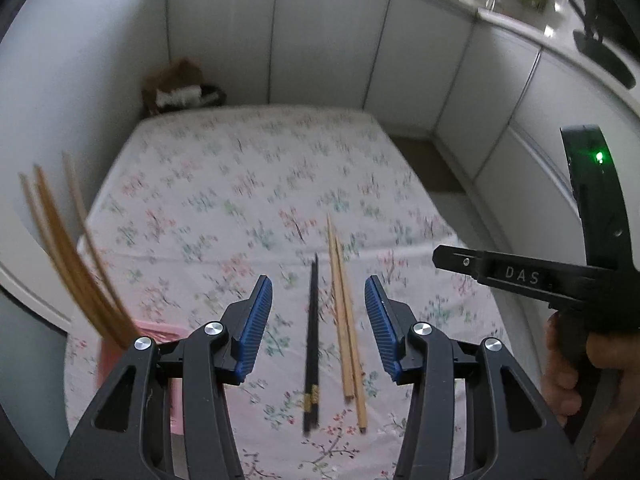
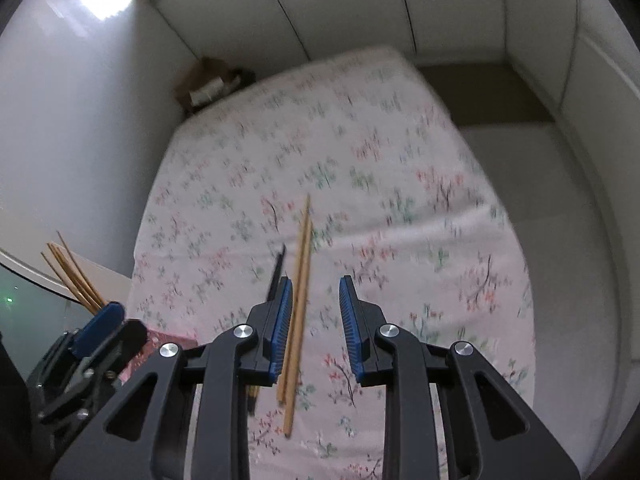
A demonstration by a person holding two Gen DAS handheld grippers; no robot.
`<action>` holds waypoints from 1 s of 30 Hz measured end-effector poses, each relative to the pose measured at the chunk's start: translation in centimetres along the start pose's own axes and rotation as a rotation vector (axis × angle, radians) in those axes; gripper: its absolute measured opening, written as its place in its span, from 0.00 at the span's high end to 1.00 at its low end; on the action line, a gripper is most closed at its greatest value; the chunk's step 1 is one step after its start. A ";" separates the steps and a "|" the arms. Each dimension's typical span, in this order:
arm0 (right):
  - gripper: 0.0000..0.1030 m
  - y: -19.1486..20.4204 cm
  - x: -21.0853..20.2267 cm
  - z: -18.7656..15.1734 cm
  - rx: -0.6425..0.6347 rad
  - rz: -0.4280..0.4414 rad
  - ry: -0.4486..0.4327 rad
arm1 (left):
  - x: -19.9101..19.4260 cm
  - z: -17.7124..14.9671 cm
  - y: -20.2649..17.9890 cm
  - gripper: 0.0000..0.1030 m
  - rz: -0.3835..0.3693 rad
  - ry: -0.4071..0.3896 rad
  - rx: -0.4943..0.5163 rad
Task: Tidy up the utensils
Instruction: 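Grasp a black chopstick with the left tool while the right tool reaches the pile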
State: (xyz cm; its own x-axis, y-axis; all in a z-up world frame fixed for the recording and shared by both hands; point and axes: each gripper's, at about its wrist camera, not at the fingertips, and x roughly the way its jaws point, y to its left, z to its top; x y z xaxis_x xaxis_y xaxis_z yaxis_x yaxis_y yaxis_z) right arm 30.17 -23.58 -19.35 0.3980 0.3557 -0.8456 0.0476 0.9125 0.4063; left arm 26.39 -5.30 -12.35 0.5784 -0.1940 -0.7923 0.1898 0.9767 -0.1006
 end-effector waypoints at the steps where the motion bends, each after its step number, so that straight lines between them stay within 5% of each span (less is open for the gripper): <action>1: 0.75 -0.4 0.7 -0.2 0.012 0.005 0.030 | 0.7 -0.1 -0.3 0.55 0.003 0.024 0.000; 8: 0.75 -1.6 1.0 -0.2 0.065 0.019 0.049 | 5.4 -0.4 -1.0 0.55 0.063 0.141 0.020; 10: 0.75 -1.8 0.8 -0.2 0.066 0.021 0.044 | 6.7 -0.6 -0.8 0.65 0.074 0.168 0.018; 18: 0.75 -2.5 0.4 0.2 0.098 0.037 0.040 | 10.0 -1.0 -1.4 0.73 0.113 0.223 0.065; 25: 0.75 -2.6 0.3 0.3 0.107 0.047 0.041 | 13.1 -1.5 -0.7 0.94 0.125 0.310 0.058; 30: 0.75 -2.6 0.3 0.3 0.109 0.053 0.042 | 13.9 -1.9 -0.6 0.99 0.127 0.339 0.065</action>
State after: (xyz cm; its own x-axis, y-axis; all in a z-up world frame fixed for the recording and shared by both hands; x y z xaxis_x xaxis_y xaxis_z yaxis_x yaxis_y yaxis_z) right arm 30.49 -25.86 -20.55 0.3640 0.4129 -0.8349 0.1280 0.8657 0.4840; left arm 32.78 -8.41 -24.47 0.3068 -0.0192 -0.9516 0.1897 0.9810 0.0414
